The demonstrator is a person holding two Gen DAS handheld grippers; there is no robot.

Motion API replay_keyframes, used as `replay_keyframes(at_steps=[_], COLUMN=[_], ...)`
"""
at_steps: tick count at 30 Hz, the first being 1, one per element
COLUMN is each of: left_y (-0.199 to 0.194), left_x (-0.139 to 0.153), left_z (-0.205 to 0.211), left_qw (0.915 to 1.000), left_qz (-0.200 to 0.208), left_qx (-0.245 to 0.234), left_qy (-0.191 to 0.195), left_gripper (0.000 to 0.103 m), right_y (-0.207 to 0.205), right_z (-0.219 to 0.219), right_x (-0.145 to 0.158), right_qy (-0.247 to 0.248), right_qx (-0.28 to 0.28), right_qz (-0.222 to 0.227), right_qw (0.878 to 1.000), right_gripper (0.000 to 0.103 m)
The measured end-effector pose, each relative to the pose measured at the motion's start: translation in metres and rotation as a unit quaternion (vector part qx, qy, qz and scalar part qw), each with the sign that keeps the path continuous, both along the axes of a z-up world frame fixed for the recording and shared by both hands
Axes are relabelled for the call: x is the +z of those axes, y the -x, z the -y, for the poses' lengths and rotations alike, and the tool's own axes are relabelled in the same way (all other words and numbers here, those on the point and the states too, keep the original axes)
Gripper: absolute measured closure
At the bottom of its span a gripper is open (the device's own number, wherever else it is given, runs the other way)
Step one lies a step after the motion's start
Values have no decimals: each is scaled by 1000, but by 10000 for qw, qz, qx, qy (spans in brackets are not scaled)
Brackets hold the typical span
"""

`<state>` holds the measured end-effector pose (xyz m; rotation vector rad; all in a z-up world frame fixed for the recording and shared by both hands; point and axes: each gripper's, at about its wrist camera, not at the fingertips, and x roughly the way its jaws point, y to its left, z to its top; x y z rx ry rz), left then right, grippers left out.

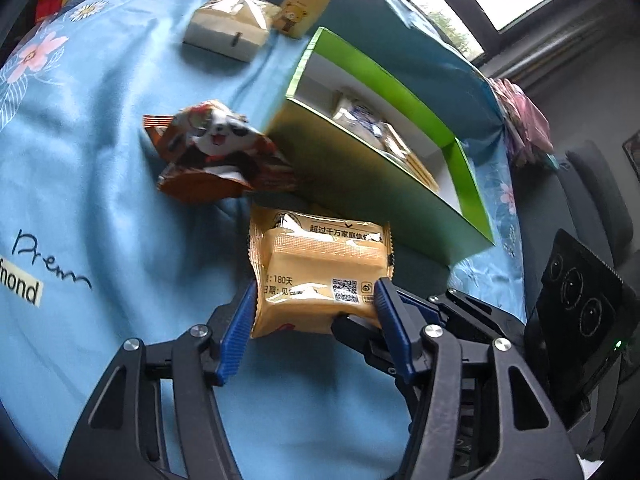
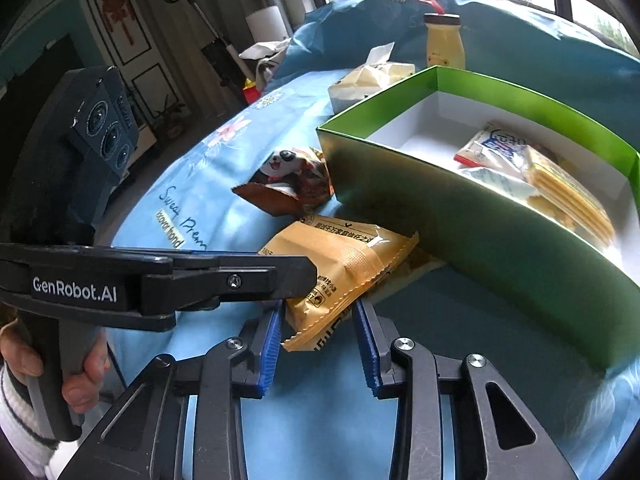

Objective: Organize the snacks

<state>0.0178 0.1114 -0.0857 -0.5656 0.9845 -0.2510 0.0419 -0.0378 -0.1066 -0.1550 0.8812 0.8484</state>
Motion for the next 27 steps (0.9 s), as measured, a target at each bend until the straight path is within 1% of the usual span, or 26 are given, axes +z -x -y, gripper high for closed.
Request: replay_keyframes(at_steps=[6,13,19,27], left_y=[4,4,-6,-32], left_x=[11,33,51,70], left_z=[19,39,53,65], left_qw=[9998,9985,9966,9940], left_qz=[114,386,601,777], left_qx=[-144,-359,-520,-691], left_qy=[19,-136,-222,-333], left_gripper=[45,45,45,45], right_y=[14,24,20,1], right_z=[19,40,55,69], right_x=[11,30,48,65], right_qy=[-69,-259,-412,-567], right_qx=[-112,-293,-471,-682], right_qz=[110,317,518,699], right_qw=[9999,9987,9967,9936], right_gripper=[66,66,66,66])
